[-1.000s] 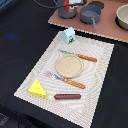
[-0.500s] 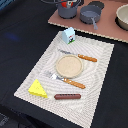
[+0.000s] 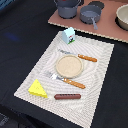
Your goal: Interact with the objects in diverse but meaningful ways.
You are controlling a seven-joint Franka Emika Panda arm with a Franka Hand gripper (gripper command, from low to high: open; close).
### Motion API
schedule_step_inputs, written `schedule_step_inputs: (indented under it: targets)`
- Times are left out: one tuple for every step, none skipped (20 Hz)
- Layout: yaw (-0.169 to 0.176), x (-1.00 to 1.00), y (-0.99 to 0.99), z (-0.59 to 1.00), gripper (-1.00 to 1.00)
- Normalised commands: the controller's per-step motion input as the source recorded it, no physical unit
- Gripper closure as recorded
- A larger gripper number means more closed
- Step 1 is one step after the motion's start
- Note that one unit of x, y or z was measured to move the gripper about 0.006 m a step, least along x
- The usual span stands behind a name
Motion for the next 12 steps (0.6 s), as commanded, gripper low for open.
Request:
schedule_step_inputs:
  targets:
    - [0.000,0.06,0.23,-0.02,1.00]
    - [0.000,0.09,0.20,0.00,-1.00]
    - [0.000,0.12,0.17,0.00,-1.00]
    - [0.000,0.12,0.16,0.00,-1.00]
    - [0.000,0.11,0.16,-0.02,-1.00]
    - [0.000,0.05,0.17,-0.05,-1.00]
    - [0.000,0.01,0.15,-0.06,-1.00]
    - [0.000,0.00,0.15,-0.08,-1.00]
    - [0.000,0.00,0.15,-0.07,-1.00]
    - [0.000,0.00,0.13,-0.03,-1.00]
    - [0.000,0.01,0.15,0.00,-1.00]
    - [0.000,0.07,0.11,0.01,-1.00]
